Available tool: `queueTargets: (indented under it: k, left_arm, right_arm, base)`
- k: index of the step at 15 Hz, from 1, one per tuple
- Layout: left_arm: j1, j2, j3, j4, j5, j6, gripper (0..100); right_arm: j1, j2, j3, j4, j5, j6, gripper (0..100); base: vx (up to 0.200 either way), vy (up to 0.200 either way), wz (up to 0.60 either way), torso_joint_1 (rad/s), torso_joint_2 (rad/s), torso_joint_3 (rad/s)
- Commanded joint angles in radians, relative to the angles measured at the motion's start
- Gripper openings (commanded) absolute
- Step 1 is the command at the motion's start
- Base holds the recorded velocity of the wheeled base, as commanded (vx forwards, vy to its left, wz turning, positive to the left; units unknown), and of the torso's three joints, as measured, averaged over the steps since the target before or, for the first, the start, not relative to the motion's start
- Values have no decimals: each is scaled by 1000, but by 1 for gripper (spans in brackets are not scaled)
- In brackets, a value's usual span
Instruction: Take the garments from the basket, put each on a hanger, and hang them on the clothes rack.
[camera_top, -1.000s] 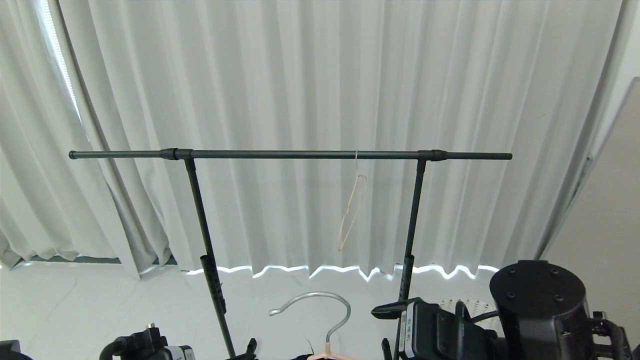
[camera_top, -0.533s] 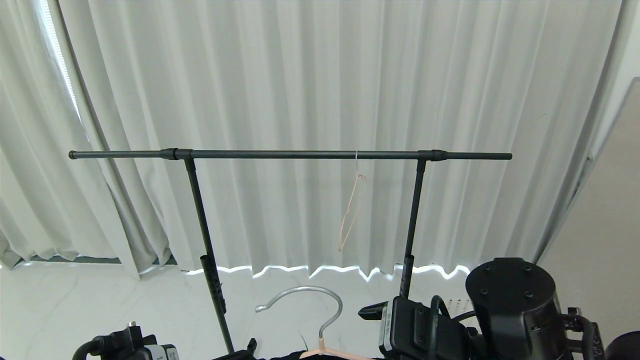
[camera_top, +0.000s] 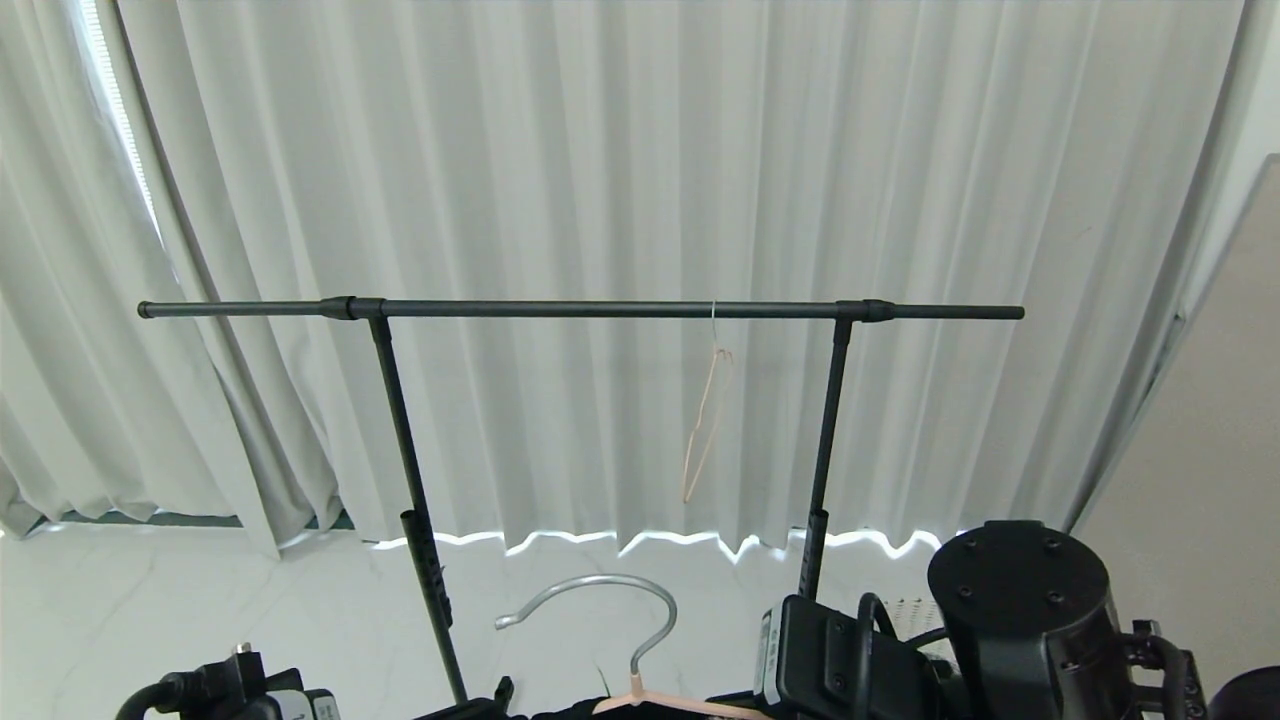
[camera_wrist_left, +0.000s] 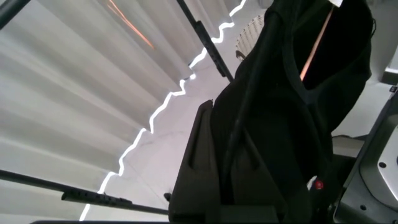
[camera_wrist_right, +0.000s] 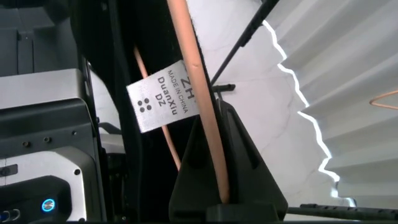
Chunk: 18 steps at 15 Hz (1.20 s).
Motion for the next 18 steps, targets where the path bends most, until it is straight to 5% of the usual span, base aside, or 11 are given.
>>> queueTargets:
  k: [1, 2, 3, 10, 14, 18]
  left_arm:
    - [0, -2, 1, -1, 1, 0, 0]
    - [0, -2, 1, -1, 3, 0, 0]
    - [0, 1, -1, -1, 3, -1, 100]
    - [100, -25, 10, 1, 6, -9, 100]
    - [284, -130, 134, 1, 1, -10, 100]
    - [325, -139, 194, 2, 1, -50, 100]
  right_arm:
    - [-2, -3, -1, -1, -1, -1, 0]
    - [-3, -8, -1, -1, -1, -1, 0]
    - [-5, -11, -1, 0, -2, -1, 0]
    - [-147, -64, -3, 20, -4, -87, 0]
    - [-264, -155, -130, 289, 7, -113, 0]
    - [-295, -189, -208, 394, 50, -130, 0]
  base:
    - [0, 0, 0, 0, 0, 0]
    - [0, 0, 0, 0, 0, 0]
    - [0, 0, 0, 0, 0, 0]
    - [0, 0, 0, 0, 0, 0]
    - [0, 0, 0, 0, 0, 0]
    - [0, 0, 0, 0, 0, 0]
